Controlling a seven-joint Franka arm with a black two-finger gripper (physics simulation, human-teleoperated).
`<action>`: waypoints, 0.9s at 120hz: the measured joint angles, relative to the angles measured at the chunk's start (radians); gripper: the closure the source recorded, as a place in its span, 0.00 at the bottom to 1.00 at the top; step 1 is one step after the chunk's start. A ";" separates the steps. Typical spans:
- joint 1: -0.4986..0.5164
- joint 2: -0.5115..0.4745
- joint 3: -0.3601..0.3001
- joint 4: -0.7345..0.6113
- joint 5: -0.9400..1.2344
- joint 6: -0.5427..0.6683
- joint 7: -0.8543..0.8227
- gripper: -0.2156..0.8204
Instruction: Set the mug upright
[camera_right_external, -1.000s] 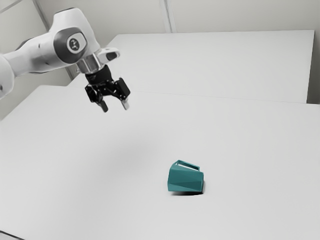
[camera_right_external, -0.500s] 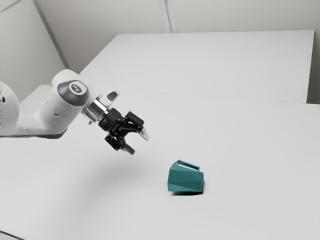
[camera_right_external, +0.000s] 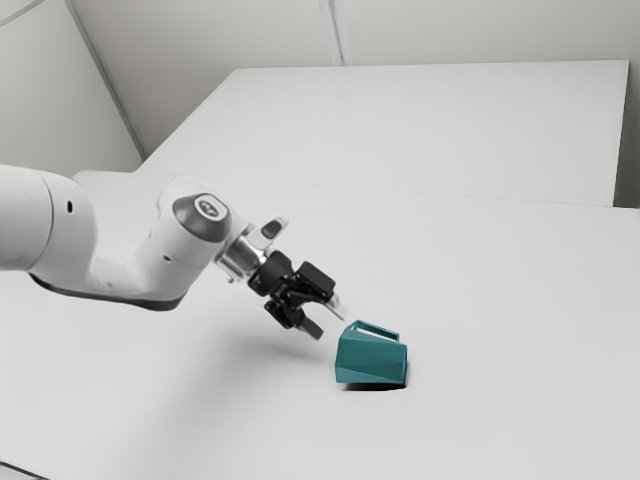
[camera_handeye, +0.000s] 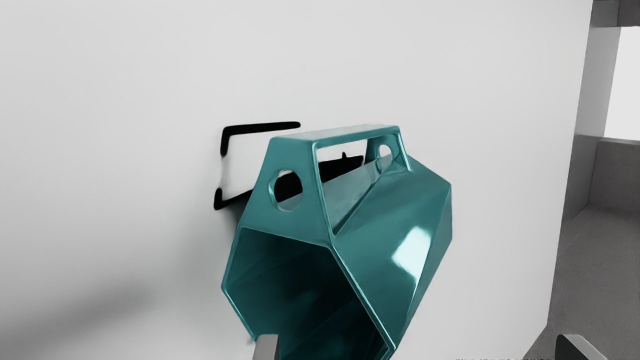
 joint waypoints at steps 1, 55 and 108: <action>-0.002 -0.001 -0.001 -0.002 -0.003 0.001 0.004 0.21; 0.000 -0.004 -0.004 -0.086 -0.117 0.050 0.158 0.21; -0.013 0.025 -0.021 -0.092 -0.266 0.058 0.266 0.21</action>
